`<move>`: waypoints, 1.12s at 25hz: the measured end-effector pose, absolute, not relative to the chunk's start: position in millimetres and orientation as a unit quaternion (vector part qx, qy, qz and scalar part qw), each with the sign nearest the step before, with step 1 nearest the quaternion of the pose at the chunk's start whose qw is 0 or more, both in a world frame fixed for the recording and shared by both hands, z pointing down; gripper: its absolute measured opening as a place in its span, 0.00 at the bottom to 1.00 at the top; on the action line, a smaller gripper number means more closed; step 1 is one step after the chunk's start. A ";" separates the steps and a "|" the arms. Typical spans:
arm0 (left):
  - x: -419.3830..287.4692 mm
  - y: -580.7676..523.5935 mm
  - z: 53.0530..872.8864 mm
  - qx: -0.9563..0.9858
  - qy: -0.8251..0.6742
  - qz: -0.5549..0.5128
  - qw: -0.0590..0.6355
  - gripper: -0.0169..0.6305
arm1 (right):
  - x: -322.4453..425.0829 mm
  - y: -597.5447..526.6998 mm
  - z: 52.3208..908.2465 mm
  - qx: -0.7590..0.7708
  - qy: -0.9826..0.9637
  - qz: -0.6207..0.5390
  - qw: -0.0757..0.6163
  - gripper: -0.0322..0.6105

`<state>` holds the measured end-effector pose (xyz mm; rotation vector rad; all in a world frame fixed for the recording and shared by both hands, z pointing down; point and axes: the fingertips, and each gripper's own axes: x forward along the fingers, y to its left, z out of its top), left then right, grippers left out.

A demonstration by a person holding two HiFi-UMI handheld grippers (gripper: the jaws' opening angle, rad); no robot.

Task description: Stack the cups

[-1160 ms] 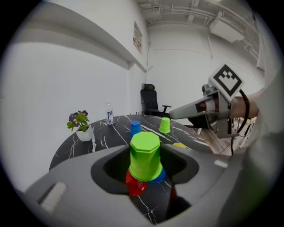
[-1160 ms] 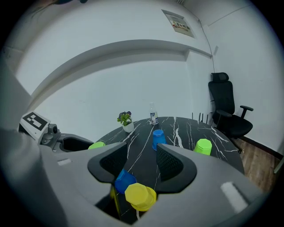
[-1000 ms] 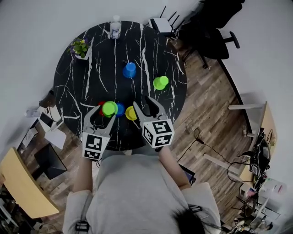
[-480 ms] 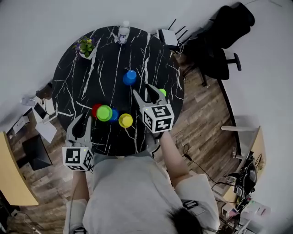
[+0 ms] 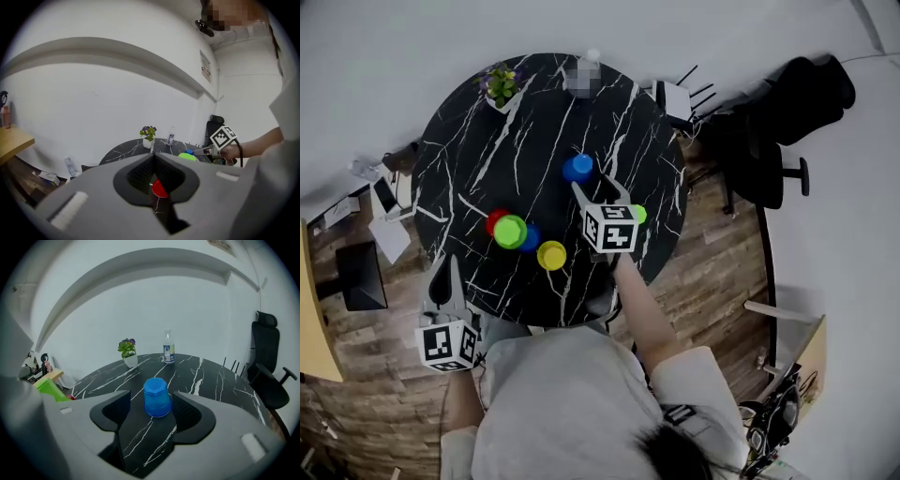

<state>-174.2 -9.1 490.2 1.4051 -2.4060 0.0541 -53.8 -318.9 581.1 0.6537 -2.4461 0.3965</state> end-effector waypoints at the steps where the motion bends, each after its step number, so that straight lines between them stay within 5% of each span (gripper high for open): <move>1: -172.1 -3.1 492.0 0.486 -0.855 0.021 0.178 0.12 | -56.0 -322.2 588.7 0.245 -0.913 0.150 0.290 0.46; 12: -169.0 23.3 498.1 0.452 -0.872 0.044 0.181 0.12 | -74.4 -340.3 617.9 0.241 -0.912 0.136 0.303 0.39; 28: -195.2 -55.8 473.7 0.618 -0.773 0.045 0.134 0.12 | -12.3 -247.8 499.1 0.285 -0.921 0.112 0.240 0.35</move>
